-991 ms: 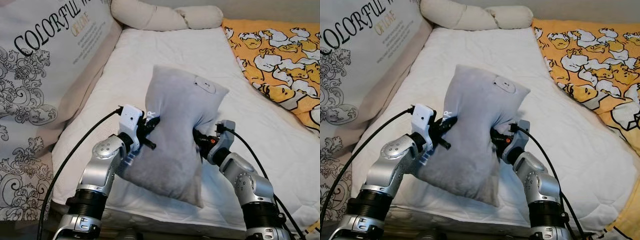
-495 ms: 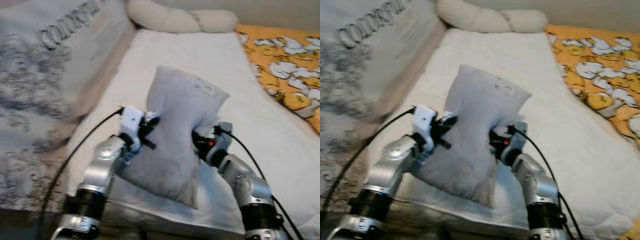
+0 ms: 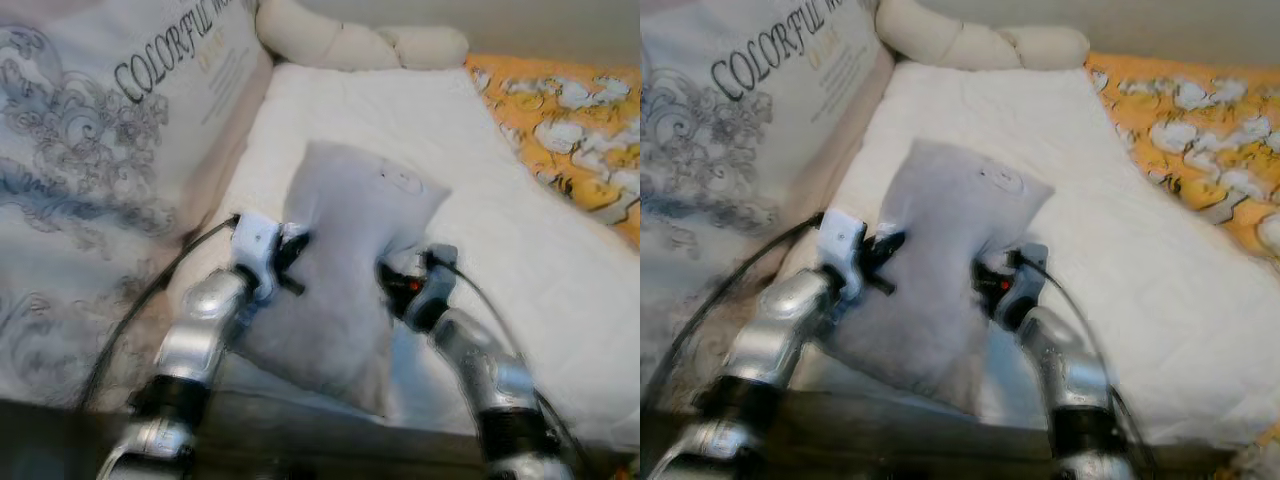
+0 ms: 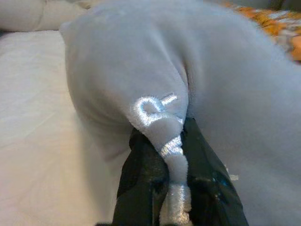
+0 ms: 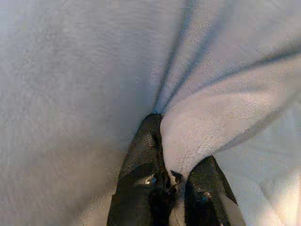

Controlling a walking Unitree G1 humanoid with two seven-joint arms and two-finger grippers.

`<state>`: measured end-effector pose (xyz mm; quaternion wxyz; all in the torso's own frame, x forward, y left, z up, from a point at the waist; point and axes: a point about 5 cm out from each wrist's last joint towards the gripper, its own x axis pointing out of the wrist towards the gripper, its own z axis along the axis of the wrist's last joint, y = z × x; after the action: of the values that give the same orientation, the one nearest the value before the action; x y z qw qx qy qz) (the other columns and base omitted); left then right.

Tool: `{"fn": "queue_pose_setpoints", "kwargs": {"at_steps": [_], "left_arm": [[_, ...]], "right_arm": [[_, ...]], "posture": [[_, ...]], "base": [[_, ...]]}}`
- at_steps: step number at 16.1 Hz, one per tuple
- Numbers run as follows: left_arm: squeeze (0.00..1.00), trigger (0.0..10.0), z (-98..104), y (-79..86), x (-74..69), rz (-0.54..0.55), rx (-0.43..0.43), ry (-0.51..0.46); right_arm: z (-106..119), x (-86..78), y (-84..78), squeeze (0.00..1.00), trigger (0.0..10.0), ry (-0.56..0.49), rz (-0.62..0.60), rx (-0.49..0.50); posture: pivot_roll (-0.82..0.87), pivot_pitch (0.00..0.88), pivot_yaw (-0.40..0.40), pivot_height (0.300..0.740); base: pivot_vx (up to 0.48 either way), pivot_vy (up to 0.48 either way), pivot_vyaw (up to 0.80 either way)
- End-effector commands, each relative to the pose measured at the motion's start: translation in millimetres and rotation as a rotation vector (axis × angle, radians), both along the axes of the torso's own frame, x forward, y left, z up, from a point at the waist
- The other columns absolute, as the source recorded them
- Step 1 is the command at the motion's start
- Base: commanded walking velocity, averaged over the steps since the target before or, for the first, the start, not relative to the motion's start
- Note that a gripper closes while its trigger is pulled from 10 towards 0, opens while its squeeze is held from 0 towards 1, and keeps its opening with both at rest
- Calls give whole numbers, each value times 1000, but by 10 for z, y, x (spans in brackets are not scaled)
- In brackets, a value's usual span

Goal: Clean up the room

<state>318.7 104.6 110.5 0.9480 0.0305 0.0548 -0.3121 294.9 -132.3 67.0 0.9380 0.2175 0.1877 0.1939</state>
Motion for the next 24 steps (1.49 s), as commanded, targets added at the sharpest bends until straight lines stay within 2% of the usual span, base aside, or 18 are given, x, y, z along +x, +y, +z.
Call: {"fn": "queue_pose_setpoints", "kwargs": {"at_steps": [1,4,11,21,24], "left_arm": [[0,10000,72,-24,25,-20,13,-33],[0,10000,76,-10,53,15,41,-51],[0,10000,95,26,95,37,-9,-34],[0,10000,106,52,125,37,-8,-29],[0,10000,110,58,129,31,0,-30]], "right_arm": [[114,38,132,0,10000,-52,30,27],[106,35,126,0,10000,-49,20,24],[106,37,135,0,10000,-47,24,22],[111,57,201,0,10000,-58,61,2],[102,62,207,0,10000,-47,42,25]], "posture": [[37,0,29,740],[37,0,30,740],[38,0,23,740],[48,0,24,740],[47,0,31,740]], "base": [[0,382,0],[0,123,0],[0,0,0],[285,0,80],[301,0,0]]}}
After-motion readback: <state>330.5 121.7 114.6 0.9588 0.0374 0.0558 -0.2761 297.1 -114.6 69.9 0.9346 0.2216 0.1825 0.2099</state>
